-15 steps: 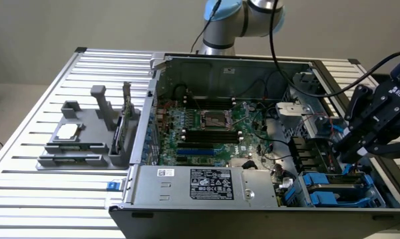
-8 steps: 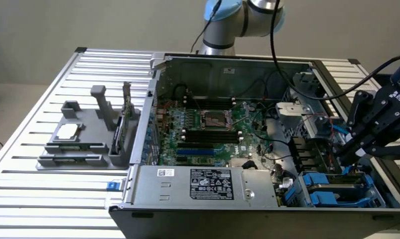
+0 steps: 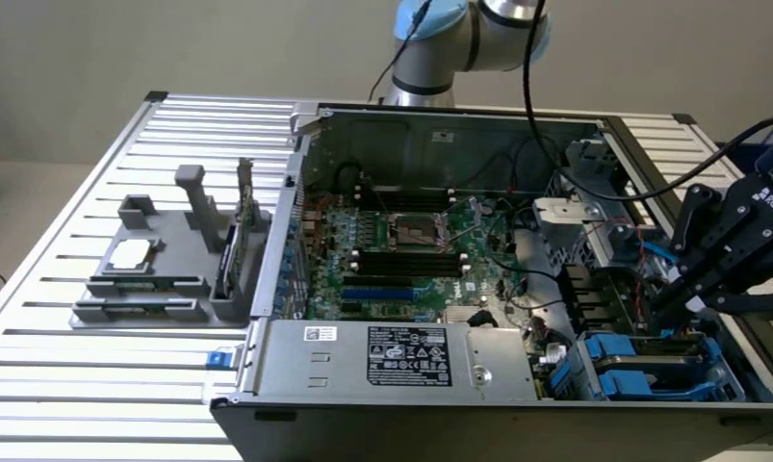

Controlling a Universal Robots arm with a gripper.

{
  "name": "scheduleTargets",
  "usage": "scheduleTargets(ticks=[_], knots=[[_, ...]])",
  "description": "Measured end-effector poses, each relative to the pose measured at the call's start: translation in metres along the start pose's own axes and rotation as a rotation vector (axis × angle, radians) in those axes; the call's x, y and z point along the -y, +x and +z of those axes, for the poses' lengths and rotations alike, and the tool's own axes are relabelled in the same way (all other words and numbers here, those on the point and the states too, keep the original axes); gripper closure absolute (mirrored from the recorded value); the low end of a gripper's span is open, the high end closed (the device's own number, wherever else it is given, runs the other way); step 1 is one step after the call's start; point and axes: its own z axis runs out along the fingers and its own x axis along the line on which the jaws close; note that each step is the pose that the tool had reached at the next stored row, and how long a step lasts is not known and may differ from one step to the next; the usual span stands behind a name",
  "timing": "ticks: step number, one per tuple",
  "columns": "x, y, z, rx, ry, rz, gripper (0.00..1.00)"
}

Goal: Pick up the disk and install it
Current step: 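Insert the second disk wire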

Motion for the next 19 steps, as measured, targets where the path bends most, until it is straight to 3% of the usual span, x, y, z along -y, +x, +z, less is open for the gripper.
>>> scheduleTargets(ticks=[3, 7, 10, 19], knots=[[-0.0007, -0.002, 0.0019, -0.014, 0.0002, -0.005, 0.84], [-0.0013, -0.004, 0.0041, -0.0428, 0.0007, -0.013, 0.84], [-0.0017, -0.007, 0.005, -0.0528, 0.0009, -0.017, 0.84], [-0.0026, -0.015, 0.0074, -0.0702, 0.0012, -0.022, 0.84]])
